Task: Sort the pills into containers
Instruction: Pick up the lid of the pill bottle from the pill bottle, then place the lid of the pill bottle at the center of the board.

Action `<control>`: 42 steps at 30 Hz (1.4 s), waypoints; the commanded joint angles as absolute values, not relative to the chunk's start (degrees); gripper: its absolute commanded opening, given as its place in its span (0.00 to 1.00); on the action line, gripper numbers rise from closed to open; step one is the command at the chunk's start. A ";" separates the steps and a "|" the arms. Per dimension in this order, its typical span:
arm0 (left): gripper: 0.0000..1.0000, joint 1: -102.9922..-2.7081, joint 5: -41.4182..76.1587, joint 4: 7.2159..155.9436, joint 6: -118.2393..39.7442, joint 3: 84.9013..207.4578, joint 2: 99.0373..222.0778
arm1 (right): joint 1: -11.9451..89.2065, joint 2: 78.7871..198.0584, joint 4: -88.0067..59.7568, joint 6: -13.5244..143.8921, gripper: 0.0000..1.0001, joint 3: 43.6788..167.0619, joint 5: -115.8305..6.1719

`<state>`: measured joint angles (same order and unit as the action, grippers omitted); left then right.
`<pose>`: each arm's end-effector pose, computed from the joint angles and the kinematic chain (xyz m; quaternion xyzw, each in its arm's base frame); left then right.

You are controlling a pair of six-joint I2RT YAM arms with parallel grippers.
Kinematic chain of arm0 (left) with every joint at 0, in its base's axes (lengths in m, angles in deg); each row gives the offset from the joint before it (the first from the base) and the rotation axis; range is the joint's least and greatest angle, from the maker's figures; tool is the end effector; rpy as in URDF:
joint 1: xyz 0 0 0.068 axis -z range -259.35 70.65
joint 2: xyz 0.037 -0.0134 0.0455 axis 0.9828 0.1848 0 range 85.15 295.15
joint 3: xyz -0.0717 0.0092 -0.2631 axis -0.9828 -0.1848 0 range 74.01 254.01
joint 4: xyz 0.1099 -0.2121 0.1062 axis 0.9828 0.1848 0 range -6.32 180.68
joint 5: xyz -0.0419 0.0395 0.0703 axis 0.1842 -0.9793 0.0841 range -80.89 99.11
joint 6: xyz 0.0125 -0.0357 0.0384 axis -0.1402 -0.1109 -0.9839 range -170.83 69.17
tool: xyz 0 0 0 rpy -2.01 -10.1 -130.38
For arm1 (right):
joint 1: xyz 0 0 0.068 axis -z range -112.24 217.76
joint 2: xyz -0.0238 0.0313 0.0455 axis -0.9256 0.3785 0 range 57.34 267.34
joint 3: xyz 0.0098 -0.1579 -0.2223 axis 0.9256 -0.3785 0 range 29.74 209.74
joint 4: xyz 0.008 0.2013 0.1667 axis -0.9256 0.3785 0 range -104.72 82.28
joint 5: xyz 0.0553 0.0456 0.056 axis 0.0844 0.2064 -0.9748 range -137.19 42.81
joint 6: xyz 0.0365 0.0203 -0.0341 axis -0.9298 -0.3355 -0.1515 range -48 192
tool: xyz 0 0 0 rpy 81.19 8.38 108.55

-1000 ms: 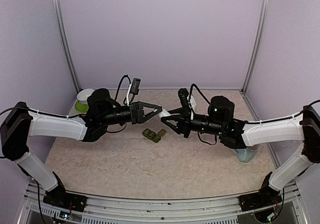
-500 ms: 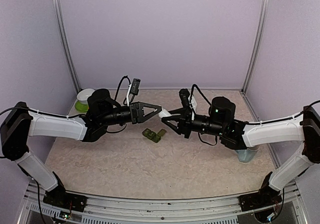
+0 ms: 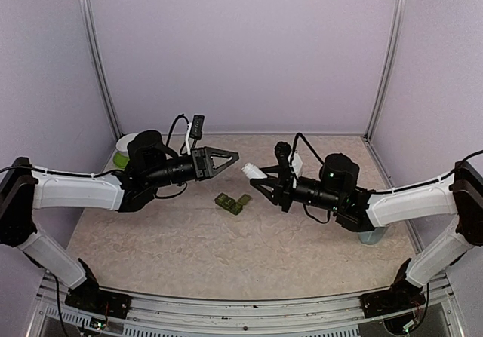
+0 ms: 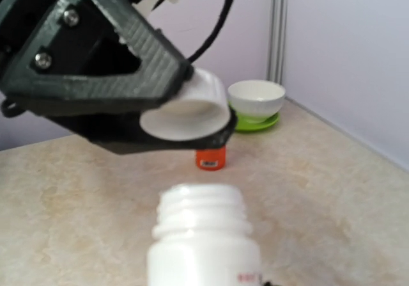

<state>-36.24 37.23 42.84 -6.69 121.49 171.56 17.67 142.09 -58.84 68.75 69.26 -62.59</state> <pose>0.2346 -0.2425 0.2733 0.1686 0.6759 -0.6033 0.3882 0.1977 0.2509 0.2426 -0.3673 0.6119 0.3969 0.5772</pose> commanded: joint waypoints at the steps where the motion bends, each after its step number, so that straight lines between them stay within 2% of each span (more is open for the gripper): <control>1: 0.28 -36.50 30.95 48.92 -9.41 122.60 168.43 | 17.67 141.61 -63.24 72.00 0.07 67.35 -60.72; 13: 0.28 -39.29 18.99 62.71 -18.13 118.24 165.85 | 17.67 132.28 -68.03 74.86 0.08 61.13 -61.66; 20: 0.29 -39.79 10.23 65.85 -21.92 113.91 166.52 | 17.66 128.69 -66.88 74.39 0.08 60.27 -61.31; 32: 0.28 -39.72 0.46 62.68 -24.40 109.80 177.70 | 17.67 125.82 -63.63 73.93 0.09 60.45 -61.41; 42: 0.27 -38.53 -2.59 60.77 -24.79 111.24 186.19 | 17.69 126.42 -62.95 74.25 0.09 60.13 -61.25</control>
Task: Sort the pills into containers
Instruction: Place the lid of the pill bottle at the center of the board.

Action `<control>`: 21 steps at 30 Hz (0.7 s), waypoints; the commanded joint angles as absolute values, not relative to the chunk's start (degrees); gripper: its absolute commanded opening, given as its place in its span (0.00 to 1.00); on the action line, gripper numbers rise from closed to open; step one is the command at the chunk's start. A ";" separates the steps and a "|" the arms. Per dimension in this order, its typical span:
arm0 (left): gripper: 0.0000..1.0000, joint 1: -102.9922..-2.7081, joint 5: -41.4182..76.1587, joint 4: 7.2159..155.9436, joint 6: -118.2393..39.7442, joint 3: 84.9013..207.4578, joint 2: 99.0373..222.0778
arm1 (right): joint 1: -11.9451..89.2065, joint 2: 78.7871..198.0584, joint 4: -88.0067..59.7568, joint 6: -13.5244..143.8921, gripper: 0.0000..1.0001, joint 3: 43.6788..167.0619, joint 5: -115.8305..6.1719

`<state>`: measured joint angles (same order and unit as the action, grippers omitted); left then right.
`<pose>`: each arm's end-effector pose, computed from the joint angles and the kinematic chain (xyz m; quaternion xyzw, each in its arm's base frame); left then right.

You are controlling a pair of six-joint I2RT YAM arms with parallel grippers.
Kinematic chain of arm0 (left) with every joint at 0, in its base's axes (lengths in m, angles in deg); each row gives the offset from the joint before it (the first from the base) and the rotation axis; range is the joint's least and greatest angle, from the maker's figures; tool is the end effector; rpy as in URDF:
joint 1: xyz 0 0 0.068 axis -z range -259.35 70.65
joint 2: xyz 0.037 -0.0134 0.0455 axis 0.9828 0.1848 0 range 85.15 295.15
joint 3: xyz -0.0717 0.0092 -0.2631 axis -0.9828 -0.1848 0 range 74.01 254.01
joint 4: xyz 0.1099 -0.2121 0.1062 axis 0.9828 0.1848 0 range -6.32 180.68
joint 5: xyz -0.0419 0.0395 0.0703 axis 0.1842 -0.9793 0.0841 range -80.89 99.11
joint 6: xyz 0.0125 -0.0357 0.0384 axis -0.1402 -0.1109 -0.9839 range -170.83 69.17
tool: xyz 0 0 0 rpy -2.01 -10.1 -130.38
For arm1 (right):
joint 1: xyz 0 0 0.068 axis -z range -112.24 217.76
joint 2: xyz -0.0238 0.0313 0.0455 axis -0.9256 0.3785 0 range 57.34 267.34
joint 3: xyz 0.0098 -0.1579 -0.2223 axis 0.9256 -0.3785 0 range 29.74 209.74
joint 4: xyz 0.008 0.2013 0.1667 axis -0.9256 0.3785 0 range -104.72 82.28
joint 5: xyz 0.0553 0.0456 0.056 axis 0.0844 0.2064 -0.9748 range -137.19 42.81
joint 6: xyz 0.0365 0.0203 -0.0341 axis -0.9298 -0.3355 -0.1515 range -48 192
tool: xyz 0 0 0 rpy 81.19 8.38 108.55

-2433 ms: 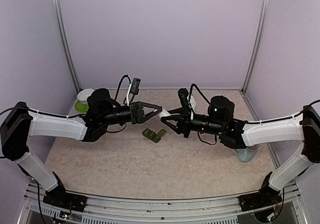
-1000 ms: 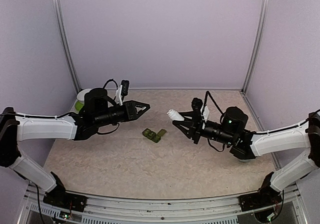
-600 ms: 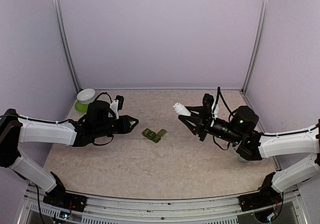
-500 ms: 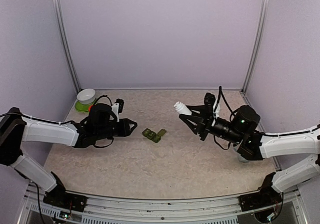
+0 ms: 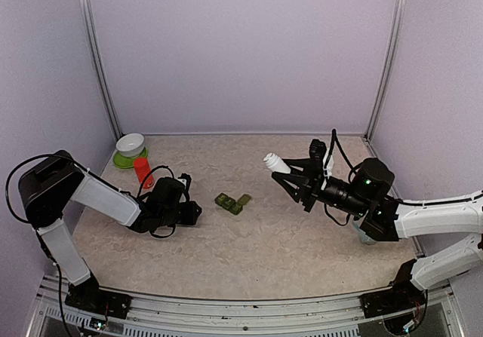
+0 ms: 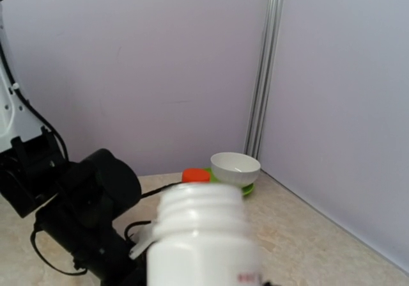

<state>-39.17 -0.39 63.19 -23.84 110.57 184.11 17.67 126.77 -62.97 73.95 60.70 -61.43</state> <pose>0.2399 -0.1947 0.1122 0.0711 0.9079 -0.1616 0.3801 0.1623 0.2075 0.2737 -0.3657 0.5329 0.3824 0.6604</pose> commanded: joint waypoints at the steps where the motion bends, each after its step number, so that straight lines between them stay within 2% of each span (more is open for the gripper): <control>1: 0.28 -38.44 -2.66 60.76 -24.81 111.35 186.63 | 17.66 126.68 -63.12 74.28 0.09 60.00 -61.55; 8: 0.51 -37.43 -4.61 60.45 -24.58 110.89 187.41 | 17.67 129.74 -65.66 74.46 0.10 59.06 -61.26; 16: 0.65 -37.34 -5.57 61.76 -24.46 110.81 183.23 | 17.71 136.33 -70.95 73.43 0.10 58.59 -62.50; 21: 0.80 -37.43 -5.18 62.50 -24.88 111.98 179.18 | 17.66 142.05 -74.80 73.41 0.10 59.23 -62.23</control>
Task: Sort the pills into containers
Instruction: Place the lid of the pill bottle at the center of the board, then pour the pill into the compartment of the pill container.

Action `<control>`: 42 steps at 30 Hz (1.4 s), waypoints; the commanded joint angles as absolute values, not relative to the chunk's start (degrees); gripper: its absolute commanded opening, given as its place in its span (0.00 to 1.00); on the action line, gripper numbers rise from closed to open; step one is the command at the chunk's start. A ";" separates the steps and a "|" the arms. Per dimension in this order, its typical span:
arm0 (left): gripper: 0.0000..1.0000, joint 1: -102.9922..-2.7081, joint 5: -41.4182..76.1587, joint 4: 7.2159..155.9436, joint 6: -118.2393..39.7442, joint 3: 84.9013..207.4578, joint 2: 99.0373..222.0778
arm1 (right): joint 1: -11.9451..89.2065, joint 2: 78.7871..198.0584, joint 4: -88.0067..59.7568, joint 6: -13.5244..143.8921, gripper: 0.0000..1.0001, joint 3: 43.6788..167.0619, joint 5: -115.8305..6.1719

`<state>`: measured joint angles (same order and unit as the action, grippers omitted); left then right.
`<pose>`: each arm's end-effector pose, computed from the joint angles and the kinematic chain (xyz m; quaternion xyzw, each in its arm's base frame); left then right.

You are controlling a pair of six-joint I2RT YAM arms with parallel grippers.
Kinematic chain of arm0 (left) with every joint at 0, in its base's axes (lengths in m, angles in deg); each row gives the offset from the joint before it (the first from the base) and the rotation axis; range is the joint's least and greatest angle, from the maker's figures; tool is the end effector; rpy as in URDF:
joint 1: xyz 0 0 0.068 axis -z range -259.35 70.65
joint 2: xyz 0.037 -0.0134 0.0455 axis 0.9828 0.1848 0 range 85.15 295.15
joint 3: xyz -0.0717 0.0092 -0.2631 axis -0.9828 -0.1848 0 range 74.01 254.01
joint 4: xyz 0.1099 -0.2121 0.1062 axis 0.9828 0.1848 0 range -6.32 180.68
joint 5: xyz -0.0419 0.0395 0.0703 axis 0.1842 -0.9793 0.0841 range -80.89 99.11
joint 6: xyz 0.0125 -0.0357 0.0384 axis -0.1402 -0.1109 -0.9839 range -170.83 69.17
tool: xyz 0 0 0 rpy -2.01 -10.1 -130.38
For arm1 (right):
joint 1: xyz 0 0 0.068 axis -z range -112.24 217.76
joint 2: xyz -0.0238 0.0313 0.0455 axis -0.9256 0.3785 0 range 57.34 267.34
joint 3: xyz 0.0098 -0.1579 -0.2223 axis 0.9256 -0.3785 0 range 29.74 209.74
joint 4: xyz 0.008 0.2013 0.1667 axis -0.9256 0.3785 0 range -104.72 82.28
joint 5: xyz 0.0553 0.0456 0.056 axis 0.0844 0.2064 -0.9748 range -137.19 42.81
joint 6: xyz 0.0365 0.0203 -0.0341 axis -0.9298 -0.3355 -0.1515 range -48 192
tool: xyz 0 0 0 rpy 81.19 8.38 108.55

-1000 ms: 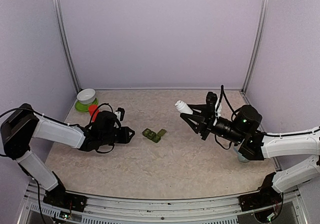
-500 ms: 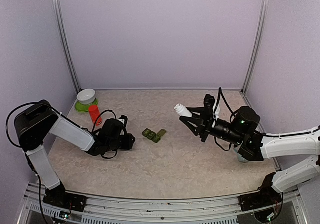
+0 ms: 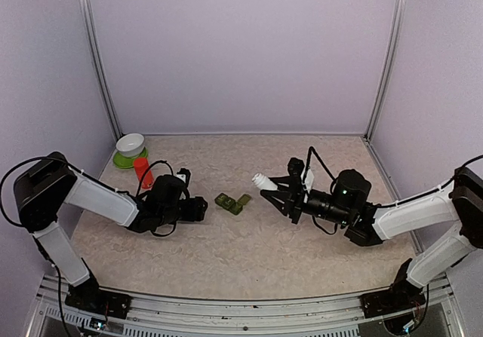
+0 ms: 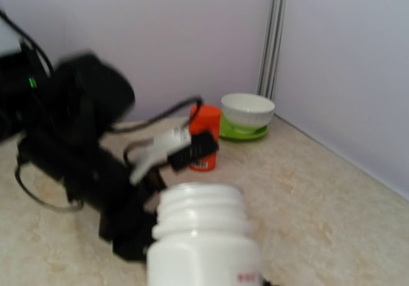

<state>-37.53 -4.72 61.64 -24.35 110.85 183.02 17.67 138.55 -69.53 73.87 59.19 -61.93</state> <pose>0.2380 -0.2014 0.1215 0.0683 0.8949 -0.1500 0.4148 0.1771 0.2256 0.2249 -0.3826 0.5726 0.3745 0.6209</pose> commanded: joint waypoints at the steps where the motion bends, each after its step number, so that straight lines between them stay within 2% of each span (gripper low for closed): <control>1: 0.83 -37.43 -4.91 62.54 -24.97 112.33 178.59 | 17.69 143.35 -75.17 73.36 0.10 59.50 -62.14; 4: 0.95 -37.51 -3.94 62.75 -25.78 113.73 177.62 | 17.66 147.46 -77.00 72.93 0.10 60.36 -61.92; 6: 0.99 -37.64 -3.09 62.91 -26.74 115.12 177.81 | 17.81 150.06 -77.83 72.79 0.10 61.19 -61.49; 18: 0.99 -38.96 3.83 59.07 -34.88 121.87 183.88 | 20.93 163.77 -79.41 69.37 0.10 67.10 -62.67; 29: 0.99 -39.80 11.50 52.60 -35.32 124.31 191.70 | 21.53 168.78 -74.40 69.07 0.09 71.21 -63.81; 42: 0.99 -40.59 13.98 50.42 -33.01 122.28 192.95 | 21.53 170.95 -65.72 66.76 0.09 74.85 -62.90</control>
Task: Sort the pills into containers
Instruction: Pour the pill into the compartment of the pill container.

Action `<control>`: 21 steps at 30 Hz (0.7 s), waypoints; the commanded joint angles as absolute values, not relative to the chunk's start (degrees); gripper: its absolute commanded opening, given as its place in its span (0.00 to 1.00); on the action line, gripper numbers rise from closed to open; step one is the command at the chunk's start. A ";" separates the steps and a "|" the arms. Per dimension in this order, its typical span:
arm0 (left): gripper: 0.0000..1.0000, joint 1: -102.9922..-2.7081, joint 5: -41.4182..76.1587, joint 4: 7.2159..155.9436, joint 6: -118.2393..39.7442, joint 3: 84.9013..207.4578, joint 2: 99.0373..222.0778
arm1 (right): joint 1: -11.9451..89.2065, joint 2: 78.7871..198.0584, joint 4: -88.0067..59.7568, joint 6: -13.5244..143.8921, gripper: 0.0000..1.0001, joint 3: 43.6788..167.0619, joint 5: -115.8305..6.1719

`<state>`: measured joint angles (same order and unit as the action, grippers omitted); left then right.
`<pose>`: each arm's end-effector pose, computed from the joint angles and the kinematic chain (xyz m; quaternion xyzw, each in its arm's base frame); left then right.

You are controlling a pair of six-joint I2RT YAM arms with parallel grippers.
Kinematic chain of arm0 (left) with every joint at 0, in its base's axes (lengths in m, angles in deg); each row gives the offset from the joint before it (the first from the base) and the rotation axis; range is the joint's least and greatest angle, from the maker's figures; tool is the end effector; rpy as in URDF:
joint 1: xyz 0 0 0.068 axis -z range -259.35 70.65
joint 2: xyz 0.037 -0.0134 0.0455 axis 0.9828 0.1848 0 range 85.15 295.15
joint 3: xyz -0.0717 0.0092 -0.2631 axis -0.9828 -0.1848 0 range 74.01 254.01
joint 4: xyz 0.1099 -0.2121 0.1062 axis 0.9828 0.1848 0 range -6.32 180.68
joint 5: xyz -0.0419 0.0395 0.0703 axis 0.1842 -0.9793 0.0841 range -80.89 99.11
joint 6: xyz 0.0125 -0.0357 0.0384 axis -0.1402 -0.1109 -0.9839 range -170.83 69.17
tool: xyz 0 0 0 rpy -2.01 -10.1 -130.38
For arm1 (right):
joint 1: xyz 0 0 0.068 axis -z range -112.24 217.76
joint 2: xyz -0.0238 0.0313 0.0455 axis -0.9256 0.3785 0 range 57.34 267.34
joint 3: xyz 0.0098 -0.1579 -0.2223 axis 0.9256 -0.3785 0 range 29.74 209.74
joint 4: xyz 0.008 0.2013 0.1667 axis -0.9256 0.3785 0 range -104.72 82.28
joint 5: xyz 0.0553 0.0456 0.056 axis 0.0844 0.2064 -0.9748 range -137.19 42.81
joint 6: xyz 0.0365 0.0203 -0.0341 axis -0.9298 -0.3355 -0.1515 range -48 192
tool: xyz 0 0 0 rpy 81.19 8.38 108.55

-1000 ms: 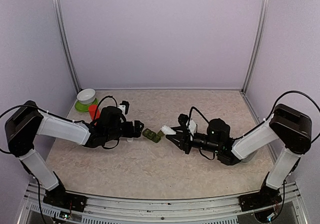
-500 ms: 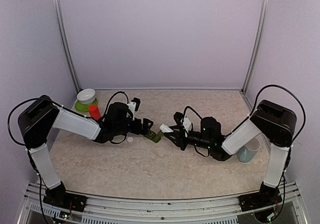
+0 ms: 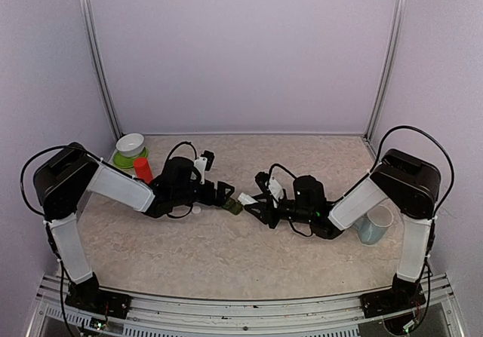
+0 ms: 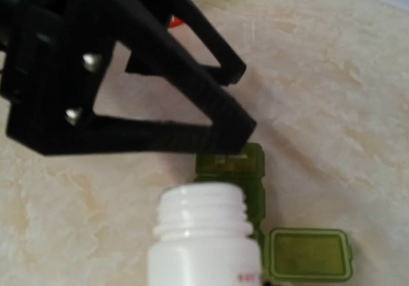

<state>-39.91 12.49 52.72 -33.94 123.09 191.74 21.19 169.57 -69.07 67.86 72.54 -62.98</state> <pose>0.2887 -0.2401 0.1432 0.1815 0.8308 -0.2702 0.4516 0.2451 0.2728 0.1214 -0.3624 0.7027 0.3565 0.4977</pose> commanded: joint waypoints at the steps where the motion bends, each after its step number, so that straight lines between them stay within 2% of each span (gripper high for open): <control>1: 0.99 -40.66 14.04 50.38 -33.04 122.24 192.99 | 21.53 171.11 -65.08 66.73 0.09 75.20 -63.14; 21: 0.98 -41.03 14.55 50.64 -33.07 122.74 195.01 | 21.42 171.83 -54.67 65.15 0.09 80.03 -63.27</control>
<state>-40.72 13.36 51.96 -33.09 122.54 193.99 21.19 171.49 -57.66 65.98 78.38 -63.00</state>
